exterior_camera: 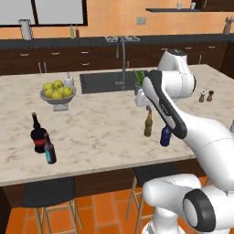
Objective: Move the plastic bottles in the middle to the plastics group, and the glass bottles in the middle to the glass group.
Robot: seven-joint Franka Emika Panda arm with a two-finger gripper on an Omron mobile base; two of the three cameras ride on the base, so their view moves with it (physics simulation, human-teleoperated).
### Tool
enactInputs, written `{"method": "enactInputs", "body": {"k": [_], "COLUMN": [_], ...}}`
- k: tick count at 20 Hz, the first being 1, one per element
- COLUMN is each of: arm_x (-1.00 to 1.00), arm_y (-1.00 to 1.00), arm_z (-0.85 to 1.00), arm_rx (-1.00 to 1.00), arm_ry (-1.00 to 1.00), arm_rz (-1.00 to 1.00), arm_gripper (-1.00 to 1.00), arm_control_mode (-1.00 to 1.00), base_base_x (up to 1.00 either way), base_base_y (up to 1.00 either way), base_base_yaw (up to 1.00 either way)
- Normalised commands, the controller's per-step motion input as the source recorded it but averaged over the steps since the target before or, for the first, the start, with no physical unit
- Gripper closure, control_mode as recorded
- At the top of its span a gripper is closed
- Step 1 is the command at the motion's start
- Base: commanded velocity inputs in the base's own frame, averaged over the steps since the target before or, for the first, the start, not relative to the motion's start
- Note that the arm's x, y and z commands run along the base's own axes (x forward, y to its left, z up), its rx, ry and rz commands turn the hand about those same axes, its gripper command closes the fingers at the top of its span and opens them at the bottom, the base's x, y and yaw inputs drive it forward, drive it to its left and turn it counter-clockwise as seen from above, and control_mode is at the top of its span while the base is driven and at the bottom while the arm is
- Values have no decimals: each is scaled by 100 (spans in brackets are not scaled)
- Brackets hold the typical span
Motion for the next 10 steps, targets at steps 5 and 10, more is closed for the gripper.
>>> {"method": "enactInputs", "body": {"k": [5, 10], "arm_x": [-1, 16], "arm_y": [-26, -62], "arm_z": [-14, -34], "arm_rx": [1, 0], "arm_ry": [-2, 0], "arm_rz": [2, 9], "arm_gripper": [-100, -100], "arm_control_mode": [-100, -100], "base_base_x": [0, 0], "base_base_y": [0, 0], "base_base_yaw": [0, 0]}}
